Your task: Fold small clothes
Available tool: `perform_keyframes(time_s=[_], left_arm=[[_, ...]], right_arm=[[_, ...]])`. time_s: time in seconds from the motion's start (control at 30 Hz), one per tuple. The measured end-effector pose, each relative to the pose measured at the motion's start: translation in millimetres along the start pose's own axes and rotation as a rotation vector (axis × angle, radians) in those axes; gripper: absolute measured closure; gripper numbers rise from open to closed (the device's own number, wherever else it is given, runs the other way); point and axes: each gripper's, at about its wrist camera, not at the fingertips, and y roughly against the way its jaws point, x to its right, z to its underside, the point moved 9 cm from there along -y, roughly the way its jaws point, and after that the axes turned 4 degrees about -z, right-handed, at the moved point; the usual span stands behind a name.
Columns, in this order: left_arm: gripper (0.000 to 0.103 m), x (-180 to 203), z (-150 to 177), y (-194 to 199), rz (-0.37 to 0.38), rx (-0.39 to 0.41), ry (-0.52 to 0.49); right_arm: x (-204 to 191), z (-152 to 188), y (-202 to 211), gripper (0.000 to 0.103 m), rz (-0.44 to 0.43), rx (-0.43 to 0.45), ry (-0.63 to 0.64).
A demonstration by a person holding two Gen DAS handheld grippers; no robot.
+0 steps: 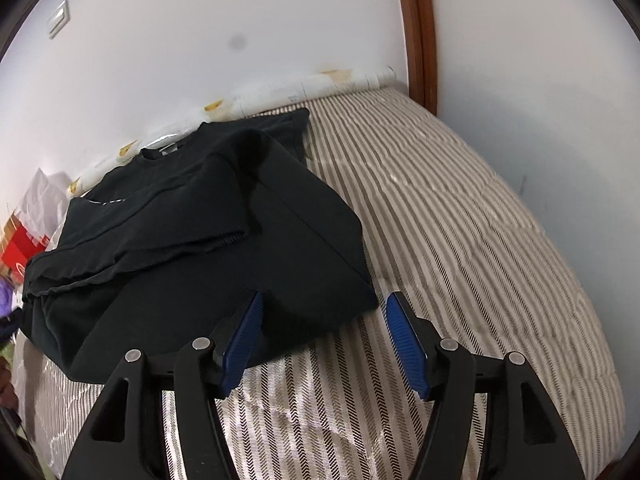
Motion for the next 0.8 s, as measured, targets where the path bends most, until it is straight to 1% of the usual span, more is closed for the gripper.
perform_keyframes(time_s=[0.17,0.27,0.33,0.53,0.6,0.63,0.67,0.7,0.73,0.77,0.8], left_arm=[[0.042,0.3,-3.1,-14.3,-0.02,-0.021,-0.016],[0.041,0.7,-6.9,-21.4,-0.05,-0.022,-0.039],[0.041,0.3,-9.4,-26.4,-0.057,-0.026,-0.045],[0.041,2.8,-17.1,-34.8,-0.065,-0.017,-0.063],[0.044,4.2,-17.5,-35.8,-0.072,-0.013,-0.068],[0.051,5.4,-17.1,-35.7,-0.07,-0.013,-0.071],[0.06,7.9,-15.9,-35.1,-0.058,-0.016,-0.071],[0.065,9.4,-15.5,-35.0,-0.052,-0.019,-0.069],[0.077,11.2,-14.7,-33.2,-0.05,-0.02,-0.069],[0.087,11.8,-14.8,-31.5,-0.047,-0.018,-0.069],[0.088,12.4,-14.3,-29.6,-0.04,-0.019,-0.067]], right_arm=[[0.8,-1.5,-11.0,0.039,-0.011,-0.016,-0.018],[-1.5,-5.7,-19.6,0.037,-0.008,-0.022,-0.015],[-2.4,-7.7,-25.6,0.036,-0.008,-0.028,-0.011],[-4.7,-12.1,-40.6,0.035,-0.022,-0.041,-0.014],[-5.7,-12.9,-42.1,0.038,-0.019,-0.045,-0.003],[-7.6,-12.9,-42.1,0.045,-0.029,-0.046,0.004],[-10.3,-13.0,-42.1,0.06,-0.046,-0.046,0.01],[-13.8,-11.8,-42.0,0.07,-0.071,-0.049,0.013],[-18.2,-10.4,-41.9,0.077,-0.11,-0.055,0.01],[-19.4,-10.7,-39.8,0.083,-0.109,-0.039,0.01],[-21.2,-10.5,-38.0,0.085,-0.108,-0.032,0.015]])
